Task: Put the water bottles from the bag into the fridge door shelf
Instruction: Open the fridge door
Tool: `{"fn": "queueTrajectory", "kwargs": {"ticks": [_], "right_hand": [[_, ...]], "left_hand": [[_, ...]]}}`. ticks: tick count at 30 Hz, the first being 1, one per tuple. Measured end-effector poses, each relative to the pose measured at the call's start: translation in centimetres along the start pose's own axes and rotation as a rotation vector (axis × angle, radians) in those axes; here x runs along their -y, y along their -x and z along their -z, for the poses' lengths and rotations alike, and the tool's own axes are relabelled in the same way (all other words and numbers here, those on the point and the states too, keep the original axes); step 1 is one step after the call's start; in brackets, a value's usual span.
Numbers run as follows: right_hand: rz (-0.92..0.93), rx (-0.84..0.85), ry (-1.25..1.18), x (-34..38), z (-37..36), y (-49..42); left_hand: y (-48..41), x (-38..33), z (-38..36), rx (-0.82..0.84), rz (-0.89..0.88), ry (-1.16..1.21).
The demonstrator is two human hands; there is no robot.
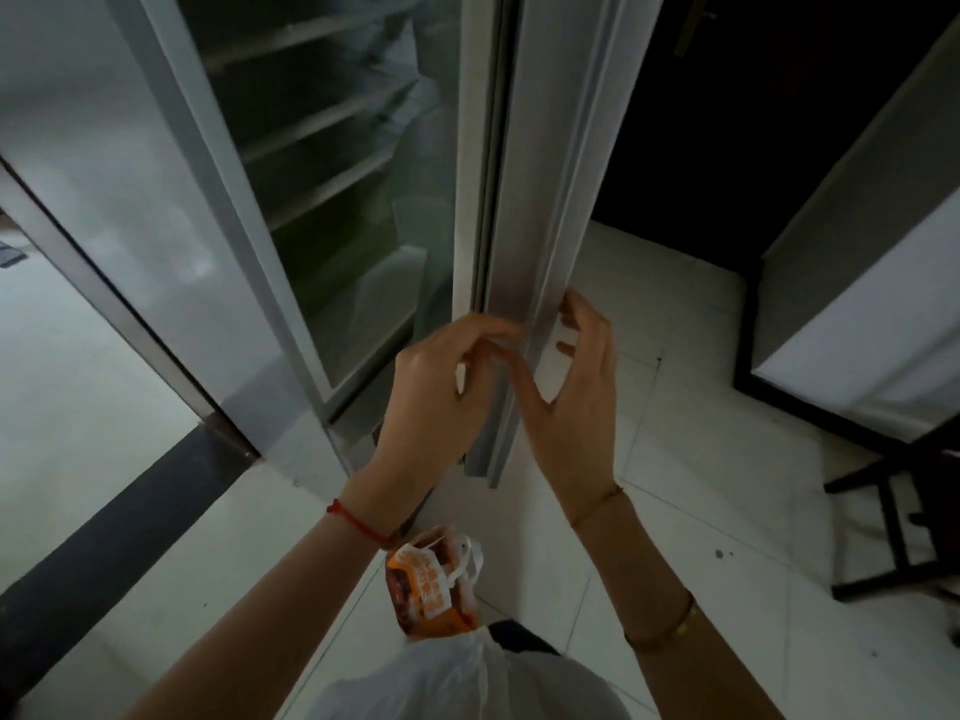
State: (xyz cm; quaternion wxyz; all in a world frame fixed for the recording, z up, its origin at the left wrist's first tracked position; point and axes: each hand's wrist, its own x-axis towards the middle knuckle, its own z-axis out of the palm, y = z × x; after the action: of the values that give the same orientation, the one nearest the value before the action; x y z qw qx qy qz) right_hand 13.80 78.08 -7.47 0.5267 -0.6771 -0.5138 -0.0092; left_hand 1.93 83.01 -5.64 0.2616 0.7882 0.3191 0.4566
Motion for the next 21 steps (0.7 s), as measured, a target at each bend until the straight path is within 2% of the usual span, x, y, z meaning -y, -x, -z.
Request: {"fn": "queueTrajectory", "kwargs": {"ticks": [3, 6, 15, 21], "right_hand": [[0.01, -0.082, 0.113, -1.4, 1.2, -1.0], [0.041, -0.136, 0.196, -2.9, 2.5, -1.6], [0.07, -0.255, 0.388, -6.7, 6.5, -3.2], [0.019, -0.306, 0.399, -9.7, 9.3, -5.3]], "left_hand": [[-0.8, -1.1, -0.9, -0.129, -0.086, -0.076], [-1.8, -1.6, -1.9, -0.17, -0.154, -0.123], [-4.0, -2.9, -6.3, 0.064, -0.252, -0.116], [-6.1, -4.3, -9.5, 0.085, -0.297, -0.193]]}}
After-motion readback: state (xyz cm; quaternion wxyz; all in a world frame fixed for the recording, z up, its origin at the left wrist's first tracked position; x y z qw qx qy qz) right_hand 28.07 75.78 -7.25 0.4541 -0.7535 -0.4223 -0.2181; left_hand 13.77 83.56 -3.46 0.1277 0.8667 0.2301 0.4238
